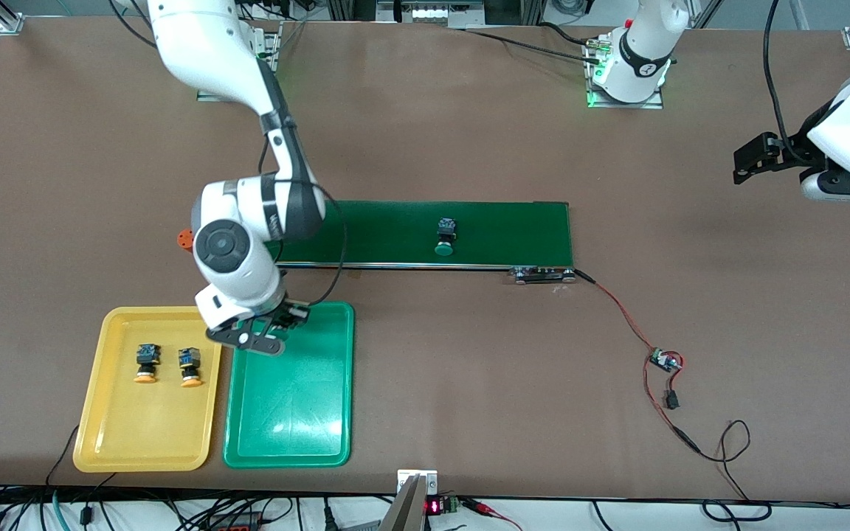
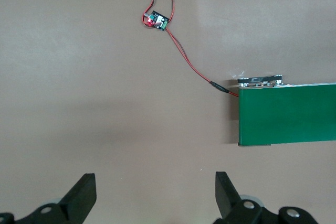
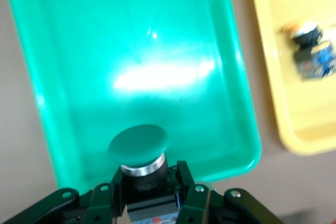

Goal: Sort buttons by color to trays
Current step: 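Carry the green button with the right gripper into the green tray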

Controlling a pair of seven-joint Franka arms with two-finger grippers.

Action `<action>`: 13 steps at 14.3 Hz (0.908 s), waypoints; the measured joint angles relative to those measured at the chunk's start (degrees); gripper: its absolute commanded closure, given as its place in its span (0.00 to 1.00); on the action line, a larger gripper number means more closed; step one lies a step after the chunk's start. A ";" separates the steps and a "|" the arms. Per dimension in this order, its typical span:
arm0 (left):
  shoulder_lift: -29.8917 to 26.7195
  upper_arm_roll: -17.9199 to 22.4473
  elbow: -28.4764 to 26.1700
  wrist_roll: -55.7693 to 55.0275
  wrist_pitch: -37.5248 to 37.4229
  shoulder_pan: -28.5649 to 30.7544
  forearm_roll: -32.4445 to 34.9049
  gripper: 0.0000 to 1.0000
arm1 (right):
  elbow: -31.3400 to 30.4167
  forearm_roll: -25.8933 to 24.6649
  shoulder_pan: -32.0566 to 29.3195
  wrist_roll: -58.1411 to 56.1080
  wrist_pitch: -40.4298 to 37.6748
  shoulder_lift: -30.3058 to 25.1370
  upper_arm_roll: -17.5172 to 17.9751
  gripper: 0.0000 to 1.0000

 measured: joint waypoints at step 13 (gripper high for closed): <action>-0.12 0.58 1.34 0.00 -0.82 0.33 -0.96 0.00 | 5.57 0.27 -2.54 -7.24 6.99 6.87 2.37 0.00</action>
